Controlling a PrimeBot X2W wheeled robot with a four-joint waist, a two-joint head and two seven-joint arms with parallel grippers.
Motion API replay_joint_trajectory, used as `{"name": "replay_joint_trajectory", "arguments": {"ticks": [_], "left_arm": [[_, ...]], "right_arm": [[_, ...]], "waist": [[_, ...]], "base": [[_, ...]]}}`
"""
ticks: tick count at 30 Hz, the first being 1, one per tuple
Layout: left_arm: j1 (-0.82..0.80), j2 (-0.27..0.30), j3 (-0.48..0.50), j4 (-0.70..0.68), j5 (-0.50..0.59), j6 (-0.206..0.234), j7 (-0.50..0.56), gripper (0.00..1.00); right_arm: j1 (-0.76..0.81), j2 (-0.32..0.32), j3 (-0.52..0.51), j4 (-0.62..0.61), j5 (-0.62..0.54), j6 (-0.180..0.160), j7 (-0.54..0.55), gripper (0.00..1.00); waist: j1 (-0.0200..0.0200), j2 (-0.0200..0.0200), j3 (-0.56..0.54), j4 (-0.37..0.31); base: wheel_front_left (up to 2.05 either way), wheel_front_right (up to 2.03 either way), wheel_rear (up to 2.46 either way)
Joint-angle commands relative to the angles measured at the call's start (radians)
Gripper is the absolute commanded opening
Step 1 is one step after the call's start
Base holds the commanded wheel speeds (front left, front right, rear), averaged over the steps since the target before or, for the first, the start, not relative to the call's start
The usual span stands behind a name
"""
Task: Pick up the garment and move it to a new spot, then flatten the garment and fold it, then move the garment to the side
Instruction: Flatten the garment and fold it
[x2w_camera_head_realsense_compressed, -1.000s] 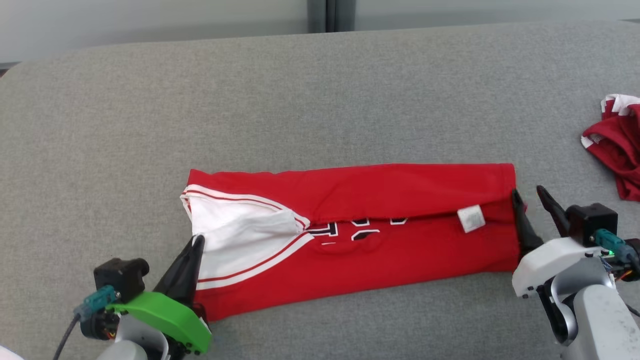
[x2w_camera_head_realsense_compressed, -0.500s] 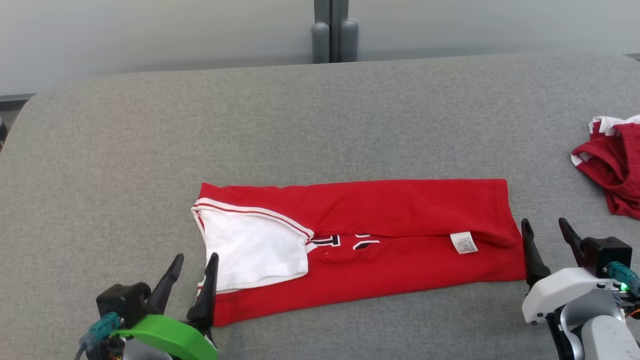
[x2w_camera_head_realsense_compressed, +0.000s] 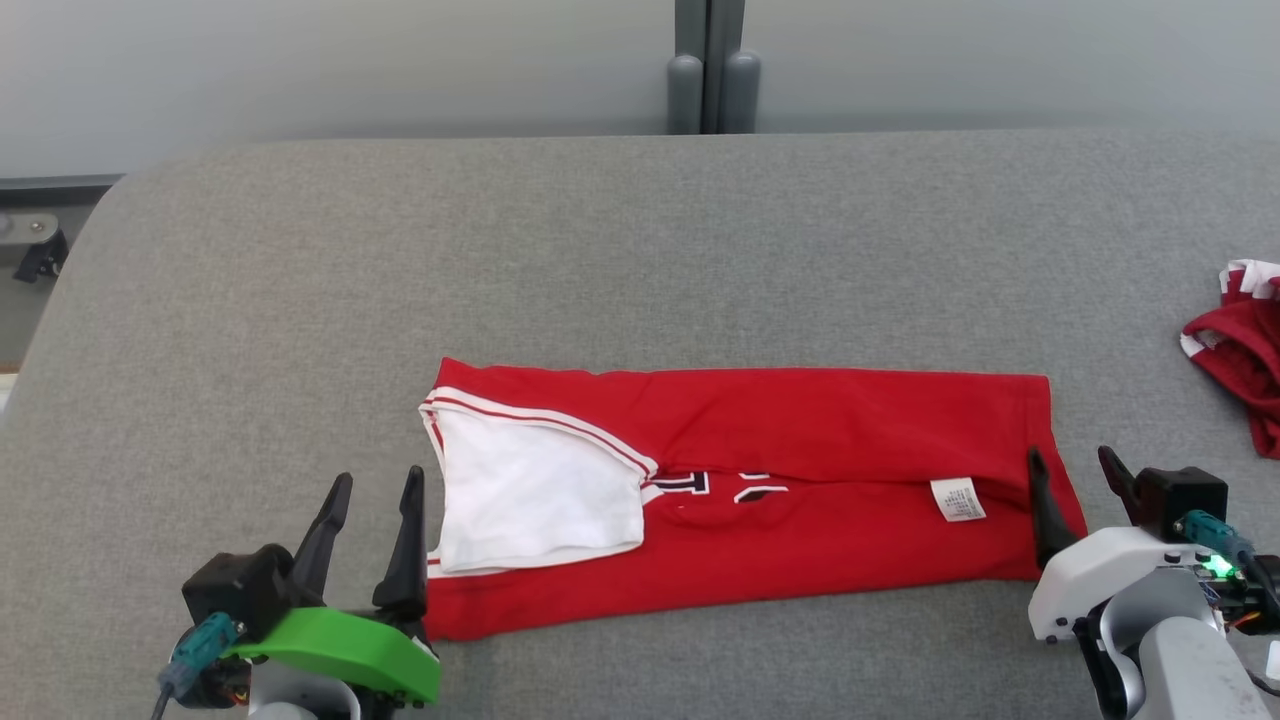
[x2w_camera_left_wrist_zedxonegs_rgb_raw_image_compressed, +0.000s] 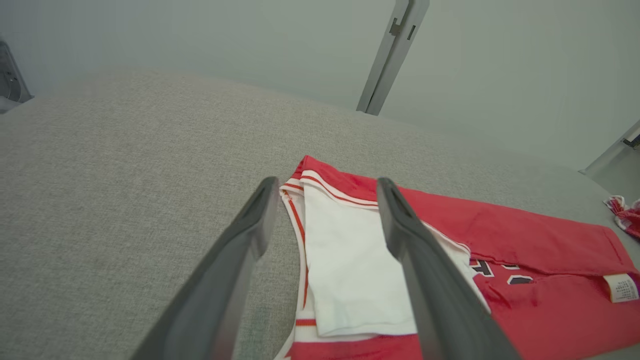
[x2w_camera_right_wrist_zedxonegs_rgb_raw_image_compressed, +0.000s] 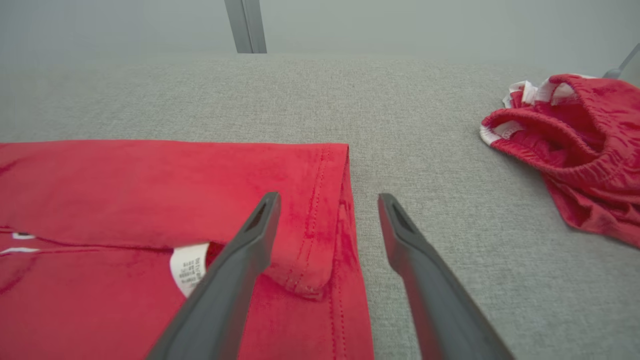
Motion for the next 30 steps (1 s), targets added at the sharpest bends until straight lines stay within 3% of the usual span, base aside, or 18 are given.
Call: {"name": "replay_joint_trajectory", "arguments": {"ticks": [1,14,15,16,18,19,30], "left_arm": [[0.021,-0.010,0.018,-0.002,0.020,-0.001,-0.005,1.00],[0.042,-0.087,0.124,0.010,0.090,-0.046,-0.004,1.00],[0.043,-0.091,0.130,0.011,0.093,-0.048,-0.004,1.00],[0.044,-0.095,0.135,0.012,0.097,-0.052,-0.004,1.00],[0.045,-0.104,0.148,0.013,0.104,-0.055,-0.004,1.00],[0.046,-0.108,0.155,0.013,0.109,-0.059,-0.004,1.00],[0.057,-0.145,0.219,0.009,0.161,-0.090,-0.004,1.00]], "right_arm": [[-0.012,-0.003,-0.013,0.027,-0.011,-0.002,-0.007,1.00],[-0.088,-0.003,-0.067,0.290,-0.068,-0.002,-0.050,1.00],[-0.096,-0.003,-0.065,0.307,-0.070,-0.002,-0.053,0.64],[-0.102,-0.003,-0.061,0.319,-0.070,-0.002,-0.057,0.40],[-0.118,-0.002,-0.050,0.345,-0.071,-0.002,-0.062,0.18],[-0.127,-0.002,-0.045,0.356,-0.072,-0.002,-0.066,0.00],[-0.192,-0.036,-0.082,0.332,-0.099,-0.002,-0.080,0.00]], "waist": [[0.0000,-0.0001,0.001,0.007],[0.0000,-0.0001,0.016,0.018],[0.0000,-0.0001,0.018,0.017],[0.0000,-0.0001,0.019,0.016],[0.0000,-0.0001,0.021,0.011],[0.0000,-0.0001,0.021,0.008],[0.0000,-0.0001,0.004,-0.041]], "base": [[0.00,0.00,0.00],[0.00,0.00,0.00],[0.00,0.00,0.00],[0.00,0.00,0.00],[0.00,0.00,0.00],[0.00,0.00,0.00],[0.00,0.00,0.00]]}}
